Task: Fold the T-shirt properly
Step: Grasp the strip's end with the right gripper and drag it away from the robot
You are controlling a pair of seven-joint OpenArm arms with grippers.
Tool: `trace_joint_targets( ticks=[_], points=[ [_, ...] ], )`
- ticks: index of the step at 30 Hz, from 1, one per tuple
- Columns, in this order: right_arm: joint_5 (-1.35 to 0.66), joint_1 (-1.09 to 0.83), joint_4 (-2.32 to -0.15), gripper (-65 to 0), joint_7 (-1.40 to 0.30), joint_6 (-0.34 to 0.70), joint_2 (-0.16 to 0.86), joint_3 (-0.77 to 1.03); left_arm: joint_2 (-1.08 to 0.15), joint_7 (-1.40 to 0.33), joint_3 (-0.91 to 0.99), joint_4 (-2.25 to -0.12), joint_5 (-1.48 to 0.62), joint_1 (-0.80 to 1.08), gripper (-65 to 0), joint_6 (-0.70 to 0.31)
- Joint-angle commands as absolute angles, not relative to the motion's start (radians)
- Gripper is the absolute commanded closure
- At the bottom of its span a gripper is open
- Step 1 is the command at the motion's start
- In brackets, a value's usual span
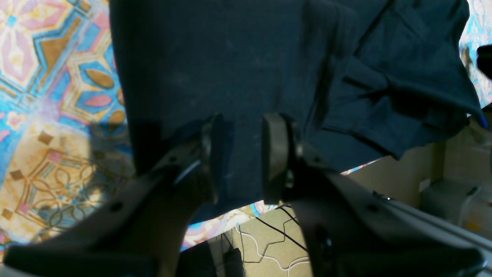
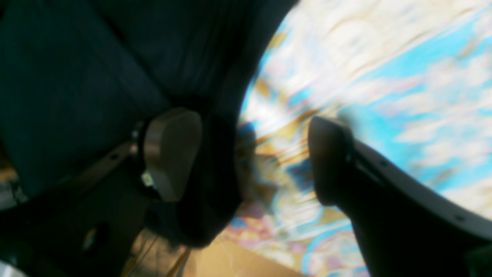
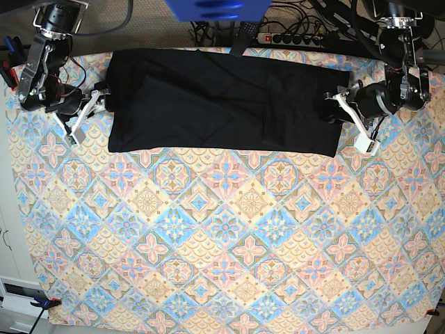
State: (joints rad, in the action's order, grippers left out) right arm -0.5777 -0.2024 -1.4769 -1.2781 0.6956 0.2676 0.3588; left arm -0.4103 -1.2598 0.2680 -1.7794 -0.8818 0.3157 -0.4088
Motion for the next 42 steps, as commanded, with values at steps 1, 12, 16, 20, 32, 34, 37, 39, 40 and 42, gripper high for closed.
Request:
trace_joint_targets(
  ticks=[1,12,16,20,32,34,37,39,40,42],
  points=[
    [-0.582,-0.199,-1.48,-46.3,-1.273,0.698,0.283,0.36,-0.423,-1.247,0.274,-1.797,-0.897,0.309,-15.4,-0.414],
    [-0.67,-0.171,-1.385,-46.1,-1.248,0.698,0.248,0.352,-0.423,-1.247,0.274,-1.797,-0.897,0.311,-15.4,-0.414],
    [-0.717,-0.171,-1.376,-46.1,-1.248,0.698,0.248,0.352,-0.423,-1.247,0.274,-1.797,-0.897,0.311,-15.4,-0.414],
    [-0.746,-0.171,-1.326,-46.1,-1.247,0.698,0.234,0.352,-0.423,-1.247,0.274,-1.797,-0.897,0.311,-15.4,-0.414],
    [-0.746,-0.171,-1.314,-46.0,-1.234,0.698,0.171,0.283,-0.423,-1.247,0.274,-1.796,-0.897,0.311,-15.4,-0.414],
    [-0.746,-0.171,-1.316,-46.0,-1.234,0.698,0.159,0.262,-0.423,-1.247,0.275,-1.796,-0.897,0.311,-15.4,-0.414],
    [-0.746,-0.176,-1.316,-45.8,-1.234,0.698,0.156,0.245,-0.423,-1.247,0.277,-1.796,-0.897,0.311,-15.4,-0.414],
    [-0.746,-0.179,-1.316,-43.2,-1.234,0.698,0.156,0.232,-0.423,-1.247,0.277,-1.796,-0.897,0.311,-15.4,-0.414],
    [-0.746,-0.179,-1.316,-40.9,-1.234,0.698,0.156,0.231,-0.423,-1.247,0.277,-1.796,-0.897,0.311,-15.4,-0.414],
    [-0.746,-0.179,-1.316,-32.9,-1.234,0.698,0.156,0.231,-0.423,-1.247,0.277,-1.796,-0.898,0.311,-15.4,-0.414]
  ],
)
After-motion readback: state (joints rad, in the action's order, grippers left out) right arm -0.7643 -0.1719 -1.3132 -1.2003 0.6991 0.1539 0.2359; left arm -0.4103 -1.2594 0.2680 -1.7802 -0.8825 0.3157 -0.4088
